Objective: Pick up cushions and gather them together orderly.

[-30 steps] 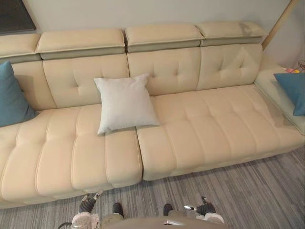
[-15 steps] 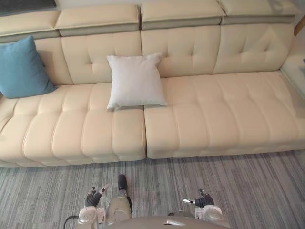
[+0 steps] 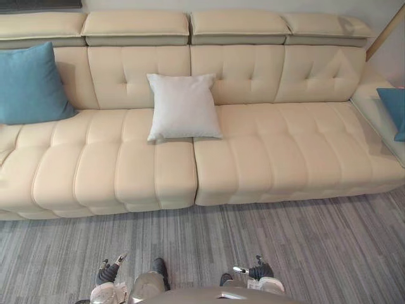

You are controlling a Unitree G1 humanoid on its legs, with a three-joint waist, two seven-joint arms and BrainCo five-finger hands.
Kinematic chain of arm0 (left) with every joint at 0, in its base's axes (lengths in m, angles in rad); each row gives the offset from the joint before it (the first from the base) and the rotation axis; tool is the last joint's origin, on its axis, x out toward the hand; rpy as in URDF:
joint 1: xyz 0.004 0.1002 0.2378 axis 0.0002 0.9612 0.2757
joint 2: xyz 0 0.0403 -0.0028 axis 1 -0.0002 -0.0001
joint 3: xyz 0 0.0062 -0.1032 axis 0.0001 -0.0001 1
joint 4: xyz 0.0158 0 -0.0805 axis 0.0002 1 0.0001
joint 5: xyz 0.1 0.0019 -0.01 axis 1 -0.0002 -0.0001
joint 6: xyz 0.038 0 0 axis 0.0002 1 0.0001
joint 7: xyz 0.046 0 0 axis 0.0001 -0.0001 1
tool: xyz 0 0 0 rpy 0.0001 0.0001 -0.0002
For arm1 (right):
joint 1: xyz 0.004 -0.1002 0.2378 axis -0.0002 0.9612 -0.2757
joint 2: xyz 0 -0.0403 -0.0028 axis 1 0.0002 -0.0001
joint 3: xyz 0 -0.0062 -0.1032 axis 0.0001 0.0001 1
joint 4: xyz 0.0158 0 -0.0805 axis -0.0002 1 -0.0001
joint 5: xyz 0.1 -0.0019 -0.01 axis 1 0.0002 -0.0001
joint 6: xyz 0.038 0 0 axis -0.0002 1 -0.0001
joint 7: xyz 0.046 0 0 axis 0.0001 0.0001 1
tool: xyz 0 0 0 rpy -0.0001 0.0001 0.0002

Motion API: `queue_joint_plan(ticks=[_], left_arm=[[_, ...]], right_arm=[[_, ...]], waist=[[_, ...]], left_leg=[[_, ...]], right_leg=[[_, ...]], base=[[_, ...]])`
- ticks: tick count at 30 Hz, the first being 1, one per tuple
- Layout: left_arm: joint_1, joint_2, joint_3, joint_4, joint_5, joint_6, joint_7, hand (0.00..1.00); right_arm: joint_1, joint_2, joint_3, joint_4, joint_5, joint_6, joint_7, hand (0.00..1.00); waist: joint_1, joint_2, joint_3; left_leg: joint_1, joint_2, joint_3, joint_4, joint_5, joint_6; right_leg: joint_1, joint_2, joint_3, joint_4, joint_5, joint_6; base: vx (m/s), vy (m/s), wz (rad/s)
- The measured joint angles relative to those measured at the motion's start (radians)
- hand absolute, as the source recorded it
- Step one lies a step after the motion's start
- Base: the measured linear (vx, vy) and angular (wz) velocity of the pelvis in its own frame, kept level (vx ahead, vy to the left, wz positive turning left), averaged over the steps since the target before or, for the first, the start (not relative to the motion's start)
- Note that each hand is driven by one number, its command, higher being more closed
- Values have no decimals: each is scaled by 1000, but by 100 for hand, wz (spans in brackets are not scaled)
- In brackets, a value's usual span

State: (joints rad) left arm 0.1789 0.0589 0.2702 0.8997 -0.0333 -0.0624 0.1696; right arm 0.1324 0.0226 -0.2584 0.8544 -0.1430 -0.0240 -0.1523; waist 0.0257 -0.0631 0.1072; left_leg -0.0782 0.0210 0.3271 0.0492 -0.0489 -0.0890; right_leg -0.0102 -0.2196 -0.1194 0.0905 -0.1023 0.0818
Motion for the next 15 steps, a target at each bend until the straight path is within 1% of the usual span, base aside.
queue_joint_plan(ticks=[3, 4, 6, 8, 9, 10, 13, 14, 15], left_arm=[[1, -2, -7, 36, 18, 2, -1, 0], [1, -3, -7, 37, 18, 2, -2, 0], [3, -4, -6, 40, 18, 2, -2, 0], [2, -3, -6, 52, 18, 2, -3, 0], [0, -2, -7, 56, 22, 2, -4, 0], [-5, -2, -7, 56, 30, 2, -5, 0], [-9, -1, -20, 56, 54, 2, -12, 0], [-23, 4, -38, 56, 65, 2, -21, 0], [-28, 4, -38, 57, 70, 2, -24, 0]], right_arm=[[-2, -2, -36, 31, 23, -1, -1, 0], [-2, -4, -41, 32, 23, -1, -1, 0], [-4, -6, -45, 36, 25, -2, -1, 0], [-7, -3, -67, 44, 31, -1, -2, 0], [-19, -7, -73, 66, 32, 0, -2, 0], [-20, -7, -76, 68, 32, 1, -2, 0], [-22, -6, -80, 67, 40, 1, -2, 0], [-25, -6, -79, 65, 41, 1, -1, 0], [-27, -6, -77, 65, 41, 1, -1, 0]], waist=[[-1, 9, -23], [-1, 8, -29], [3, 16, -31], [3, 14, -32], [2, 14, -32], [1, 14, -32], [-1, 15, -34], [-3, 17, -34], [-2, 17, -34]], left_leg=[[66, -20, -13, -107, 60, 3], [86, -22, -25, -125, 76, 7], [94, -13, -32, -115, 93, 11], [92, -9, -51, -85, 88, 21], [92, -8, -109, -65, 77, 28], [92, -5, -114, -60, 73, 28], [97, 16, -67, -24, 31, 24], [96, 30, -46, 0, 9, 28], [95, 35, -39, 13, -1, 30]], right_leg=[[33, 6, -2, -19, 15, 15], [45, 13, -1, -23, 14, 17], [48, 27, 14, -24, 13, 23], [48, 35, 41, -28, 22, 37], [48, 41, 67, -37, 27, 38], [47, 43, 81, -40, 32, 37], [17, 64, 171, -52, 61, 21], [-8, 80, 212, -53, 84, 1], [-17, 87, 229, -51, 94, -4]], base=[[60, -4, 10], [100, -30, -4], [96, -39, -23], [109, -53, -41], [125, -65, -52], [117, -51, -63], [51, -9, -95], [5, -2, -113], [-20, -1, -151]])
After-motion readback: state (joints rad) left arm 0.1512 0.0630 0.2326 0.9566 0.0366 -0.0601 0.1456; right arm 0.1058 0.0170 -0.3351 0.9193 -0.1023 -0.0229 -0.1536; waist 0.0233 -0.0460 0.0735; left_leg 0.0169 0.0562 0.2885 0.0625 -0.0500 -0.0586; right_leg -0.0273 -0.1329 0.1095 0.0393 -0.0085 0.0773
